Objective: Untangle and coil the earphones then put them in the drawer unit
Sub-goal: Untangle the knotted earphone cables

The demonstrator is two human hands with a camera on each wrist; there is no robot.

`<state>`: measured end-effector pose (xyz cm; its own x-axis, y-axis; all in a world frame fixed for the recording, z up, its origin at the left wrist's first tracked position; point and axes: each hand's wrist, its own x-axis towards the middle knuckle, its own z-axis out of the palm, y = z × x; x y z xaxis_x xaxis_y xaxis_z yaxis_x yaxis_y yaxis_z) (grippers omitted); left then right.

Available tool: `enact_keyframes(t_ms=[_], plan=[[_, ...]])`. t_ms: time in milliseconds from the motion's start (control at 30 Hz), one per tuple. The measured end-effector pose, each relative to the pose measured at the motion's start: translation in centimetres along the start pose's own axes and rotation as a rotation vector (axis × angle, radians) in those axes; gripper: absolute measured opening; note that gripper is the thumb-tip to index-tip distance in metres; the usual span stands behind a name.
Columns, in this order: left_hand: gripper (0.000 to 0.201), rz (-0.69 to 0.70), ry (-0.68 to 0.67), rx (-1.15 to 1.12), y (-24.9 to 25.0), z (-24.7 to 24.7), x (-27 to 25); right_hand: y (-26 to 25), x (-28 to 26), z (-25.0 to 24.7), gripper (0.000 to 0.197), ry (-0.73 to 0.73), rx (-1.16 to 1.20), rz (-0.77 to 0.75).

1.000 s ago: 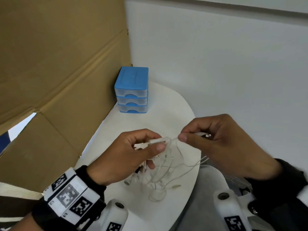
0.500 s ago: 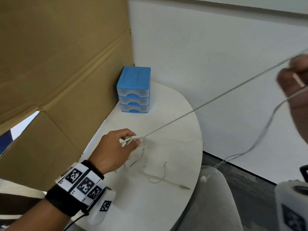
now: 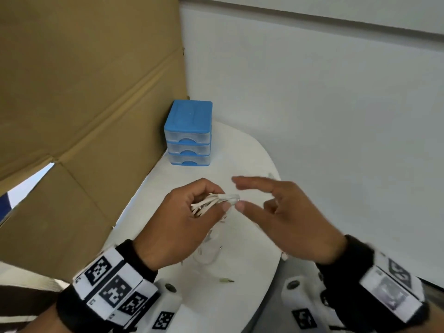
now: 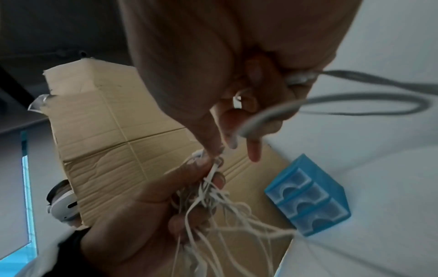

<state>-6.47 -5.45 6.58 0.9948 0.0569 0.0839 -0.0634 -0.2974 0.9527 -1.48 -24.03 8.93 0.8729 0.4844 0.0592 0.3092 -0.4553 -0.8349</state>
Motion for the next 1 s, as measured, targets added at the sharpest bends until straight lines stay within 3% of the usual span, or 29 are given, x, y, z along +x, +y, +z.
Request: enact_keyframes(t_ms=[67,133,267,333,400,500,533,633,700,767,833,900,1000], plan=[[0.002,0.027,0.016,0.007,0.0,0.0,0.0,0.2,-0.1,0.6,0.027,-0.076,-0.025,0.038],[0.003,0.016,0.063,0.0,-0.2,-0.1,0.2,0.2,0.0,0.2,0.01,-0.085,0.015,0.062],[0.003,-0.048,0.024,0.011,-0.9,-0.7,0.7,0.1,0.4,-1.6,0.016,0.023,0.067,-0.014],[0.002,-0.081,-0.004,0.068,-1.8,-1.0,0.9,-0.4,0.7,-3.2,0.017,0.186,0.095,-0.11],[0.003,-0.104,-0.007,0.115,-3.1,-1.5,1.1,-0.5,1.3,-5.7,0.024,0.481,0.111,-0.168],[0.006,-0.148,0.0,0.146,-4.7,-2.1,1.5,1.0,2.1,-11.2,0.015,0.899,0.188,-0.083],[0.006,-0.163,0.01,0.14,-5.0,-2.3,1.7,2.0,2.2,-13.0,0.011,0.966,0.158,0.003],[0.008,-0.173,0.058,0.123,-5.5,-2.6,1.9,5.3,1.9,-16.3,0.012,0.943,-0.066,0.151],[0.011,-0.145,0.07,0.105,-5.1,-2.4,1.8,4.5,1.7,-15.2,0.009,0.879,-0.19,0.158],[0.012,-0.101,0.05,0.089,-4.2,-1.9,1.6,3.7,1.5,-13.0,0.025,0.751,-0.34,0.165],[0.009,-0.061,0.016,0.074,-3.0,-1.3,1.2,2.8,1.5,-9.9,0.027,0.647,-0.415,0.07],[0.006,-0.035,-0.012,0.057,-2.0,-0.8,0.7,1.4,1.3,-6.0,0.021,0.443,-0.319,-0.023],[0.005,-0.005,-0.032,0.035,-1.0,-0.4,0.2,0.2,0.3,-0.9,0.027,0.053,-0.063,0.035]])
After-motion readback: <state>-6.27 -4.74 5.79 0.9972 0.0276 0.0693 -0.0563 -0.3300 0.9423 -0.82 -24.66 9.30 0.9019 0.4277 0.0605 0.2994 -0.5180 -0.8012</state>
